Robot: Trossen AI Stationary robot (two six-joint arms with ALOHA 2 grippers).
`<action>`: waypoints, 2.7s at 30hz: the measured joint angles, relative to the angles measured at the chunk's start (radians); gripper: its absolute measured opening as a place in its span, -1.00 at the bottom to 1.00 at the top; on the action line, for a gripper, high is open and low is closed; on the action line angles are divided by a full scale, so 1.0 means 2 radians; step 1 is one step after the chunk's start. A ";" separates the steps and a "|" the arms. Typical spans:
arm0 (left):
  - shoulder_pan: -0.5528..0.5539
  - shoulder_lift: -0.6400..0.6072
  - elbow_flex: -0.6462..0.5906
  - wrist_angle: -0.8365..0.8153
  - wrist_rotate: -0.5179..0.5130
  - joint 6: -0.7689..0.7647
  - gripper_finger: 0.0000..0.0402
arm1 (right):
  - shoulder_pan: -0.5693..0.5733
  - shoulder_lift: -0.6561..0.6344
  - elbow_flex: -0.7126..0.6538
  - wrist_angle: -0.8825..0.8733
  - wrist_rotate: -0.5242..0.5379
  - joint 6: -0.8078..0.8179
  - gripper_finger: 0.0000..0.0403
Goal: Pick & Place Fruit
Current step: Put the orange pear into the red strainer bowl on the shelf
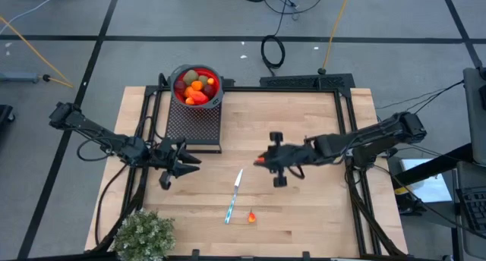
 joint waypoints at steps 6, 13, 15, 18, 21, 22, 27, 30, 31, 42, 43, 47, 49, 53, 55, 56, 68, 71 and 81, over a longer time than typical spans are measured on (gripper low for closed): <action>0.000 0.026 0.000 0.086 -0.023 0.079 -0.32 | -0.035 -0.029 0.000 0.084 -0.002 -0.020 -0.50; 0.000 0.100 0.058 0.115 -0.027 0.189 -0.11 | -0.062 -0.031 0.000 0.178 -0.034 -0.019 -0.50; 0.003 0.125 0.088 0.104 -0.027 0.228 -0.06 | -0.067 -0.031 0.000 0.197 -0.059 -0.011 -0.49; 0.012 0.162 0.142 0.053 -0.028 0.267 -0.01 | -0.075 -0.030 0.000 0.200 -0.088 0.012 -0.49; 0.023 0.192 0.198 -0.016 -0.044 0.293 0.01 | -0.084 -0.030 0.000 0.201 -0.120 0.045 -0.49; 0.028 0.202 0.216 -0.040 -0.050 0.300 0.01 | -0.087 -0.030 0.000 0.204 -0.135 0.056 -0.49; 0.050 0.245 0.292 -0.135 -0.053 0.316 0.02 | -0.098 -0.030 0.000 0.204 -0.198 0.105 -0.49; 0.057 0.263 0.325 -0.182 -0.062 0.333 0.02 | -0.107 -0.030 0.000 0.206 -0.231 0.125 -0.49; 0.059 0.269 0.335 -0.194 -0.064 0.337 0.02 | -0.108 -0.030 0.000 0.207 -0.243 0.132 -0.49; 0.067 0.315 0.384 -0.236 -0.060 0.359 0.02 | -0.114 -0.030 0.000 0.227 -0.332 0.193 -0.49; 0.067 0.318 0.386 -0.233 -0.060 0.358 0.02 | -0.114 -0.030 0.000 0.227 -0.332 0.197 -0.49; 0.067 0.326 0.386 -0.229 -0.059 0.358 0.02 | -0.114 -0.030 0.000 0.226 -0.333 0.206 -0.49; 0.067 0.326 0.386 -0.225 -0.058 0.357 0.02 | -0.114 -0.030 0.000 0.225 -0.332 0.206 -0.49; 0.067 0.325 0.386 -0.208 -0.058 0.357 0.00 | -0.114 -0.030 0.000 0.222 -0.332 0.206 -0.49; 0.066 0.325 0.386 -0.202 -0.054 0.359 -0.03 | -0.114 -0.030 0.000 0.223 -0.332 0.206 -0.49; 0.066 0.325 0.386 -0.201 -0.051 0.362 -0.05 | -0.114 -0.030 0.000 0.223 -0.332 0.206 -0.49; 0.070 0.325 0.386 -0.215 -0.047 0.368 -0.38 | -0.114 -0.030 0.000 0.223 -0.332 0.206 -0.49; 0.071 0.325 0.386 -0.216 -0.047 0.368 -0.45 | -0.114 -0.030 0.000 0.223 -0.332 0.206 -0.49; 0.079 0.325 0.385 -0.215 -0.046 0.367 -0.68 | -0.114 -0.030 0.000 0.223 -0.331 0.206 -0.49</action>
